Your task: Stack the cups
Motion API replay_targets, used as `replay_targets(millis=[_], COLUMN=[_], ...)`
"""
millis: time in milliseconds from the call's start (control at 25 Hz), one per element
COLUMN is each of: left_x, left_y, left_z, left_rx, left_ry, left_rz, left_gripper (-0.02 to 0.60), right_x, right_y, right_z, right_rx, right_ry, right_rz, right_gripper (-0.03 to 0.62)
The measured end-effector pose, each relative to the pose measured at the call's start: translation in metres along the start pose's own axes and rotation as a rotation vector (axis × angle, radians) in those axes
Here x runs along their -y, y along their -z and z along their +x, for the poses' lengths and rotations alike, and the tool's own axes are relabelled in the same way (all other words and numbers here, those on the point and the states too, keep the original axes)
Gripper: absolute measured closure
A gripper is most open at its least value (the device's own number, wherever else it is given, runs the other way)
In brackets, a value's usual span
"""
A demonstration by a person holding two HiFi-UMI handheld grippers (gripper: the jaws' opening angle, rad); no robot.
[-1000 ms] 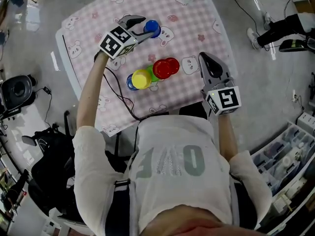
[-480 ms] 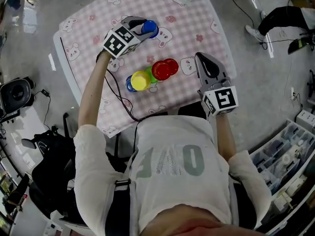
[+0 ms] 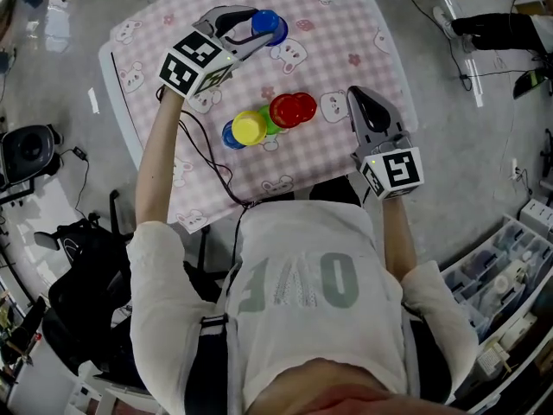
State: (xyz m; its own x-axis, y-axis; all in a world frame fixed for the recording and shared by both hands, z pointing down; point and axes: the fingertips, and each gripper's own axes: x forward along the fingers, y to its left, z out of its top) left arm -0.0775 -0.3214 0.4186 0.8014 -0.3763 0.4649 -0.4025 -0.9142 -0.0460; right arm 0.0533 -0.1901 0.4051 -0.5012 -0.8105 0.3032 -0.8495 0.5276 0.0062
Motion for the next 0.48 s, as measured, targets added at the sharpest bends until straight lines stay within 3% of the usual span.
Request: replay_targets(millis=[240, 360, 480], left_x=[0.066, 0.104, 0.135], left_y=[-0.057, -0.073, -0.072], left_z=[-0.081, -0.109, -0.123], left_rx=[0.071, 0.035, -0.03], left_ry=[-0.046, -0.044, -0.037], left_rz=[0.133, 0.195, 0.209], left_gripper=[0.356, 0.357, 0.356], right_x=[-0.034, -0.04, -0.039], right_y=[0.004, -0.002, -0.001], right_z=[-0.014, -0.025, -0.04], right_rx=[0.038, 0.068, 0.076], right_ry=[-0.103, -0.149, -0.168], right_rz=[-0.012, -0.021, -0.021], right_gripper=[0.565, 0.565, 0.565])
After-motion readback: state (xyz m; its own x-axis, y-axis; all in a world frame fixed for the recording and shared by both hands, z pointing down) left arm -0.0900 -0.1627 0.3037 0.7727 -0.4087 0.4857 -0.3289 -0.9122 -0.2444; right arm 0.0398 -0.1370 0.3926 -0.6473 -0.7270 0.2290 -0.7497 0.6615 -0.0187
